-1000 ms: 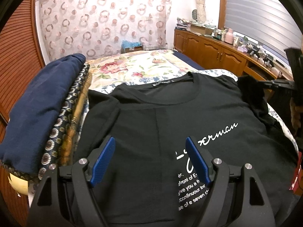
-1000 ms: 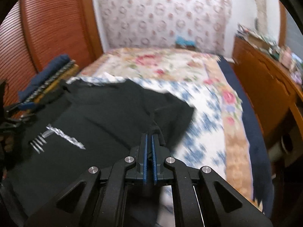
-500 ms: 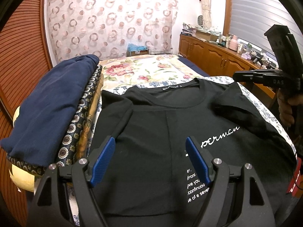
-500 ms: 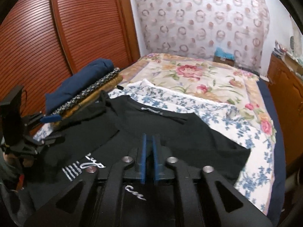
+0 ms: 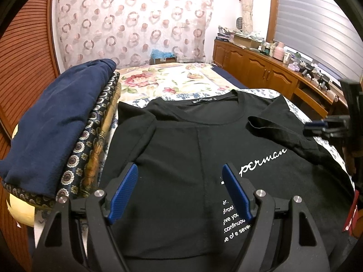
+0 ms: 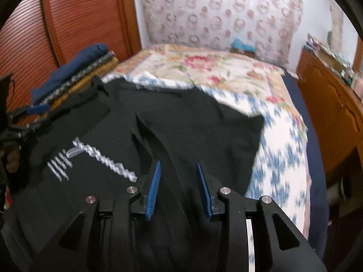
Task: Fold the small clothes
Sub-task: 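Grasp the sleeve with the right gripper and fold it over the body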
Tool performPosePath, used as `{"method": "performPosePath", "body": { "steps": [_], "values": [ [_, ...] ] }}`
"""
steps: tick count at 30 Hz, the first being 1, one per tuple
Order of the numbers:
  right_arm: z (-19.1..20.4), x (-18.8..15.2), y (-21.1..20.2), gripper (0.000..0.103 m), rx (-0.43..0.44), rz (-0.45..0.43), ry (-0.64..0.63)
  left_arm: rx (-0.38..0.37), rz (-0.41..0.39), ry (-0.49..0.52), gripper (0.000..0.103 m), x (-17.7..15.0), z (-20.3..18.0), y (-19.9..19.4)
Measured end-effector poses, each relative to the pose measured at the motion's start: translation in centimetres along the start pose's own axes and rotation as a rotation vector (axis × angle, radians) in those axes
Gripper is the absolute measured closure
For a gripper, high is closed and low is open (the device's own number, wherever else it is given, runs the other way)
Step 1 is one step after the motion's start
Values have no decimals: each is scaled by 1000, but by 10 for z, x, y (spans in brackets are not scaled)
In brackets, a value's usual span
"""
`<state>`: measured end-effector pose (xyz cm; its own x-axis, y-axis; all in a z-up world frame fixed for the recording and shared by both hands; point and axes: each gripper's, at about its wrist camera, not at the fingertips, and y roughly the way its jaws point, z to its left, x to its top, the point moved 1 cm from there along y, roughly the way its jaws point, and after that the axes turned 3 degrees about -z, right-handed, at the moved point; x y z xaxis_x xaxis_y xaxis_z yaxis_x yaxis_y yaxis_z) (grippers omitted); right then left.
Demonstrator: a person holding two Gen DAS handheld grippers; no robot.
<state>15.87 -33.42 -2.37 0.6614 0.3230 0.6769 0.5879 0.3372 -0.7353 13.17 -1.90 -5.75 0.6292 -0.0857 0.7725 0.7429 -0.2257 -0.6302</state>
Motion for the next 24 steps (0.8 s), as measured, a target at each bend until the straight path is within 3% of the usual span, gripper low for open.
{"method": "performPosePath", "body": {
  "steps": [9,16,21,24],
  "values": [
    [-8,-39,-10,70,-8,50,88,-11,5,13,26,-1,-8,-2],
    [2,-45,-10,70,6,60,69,-5,-3,14,26,-3,-9,-8],
    [17,-43,-15,87,79,43,51,2,-7,6,26,-4,-5,-12],
    [33,-44,-15,88,145,50,45,5,-8,3,26,-5,-3,-14]
  ]
}}
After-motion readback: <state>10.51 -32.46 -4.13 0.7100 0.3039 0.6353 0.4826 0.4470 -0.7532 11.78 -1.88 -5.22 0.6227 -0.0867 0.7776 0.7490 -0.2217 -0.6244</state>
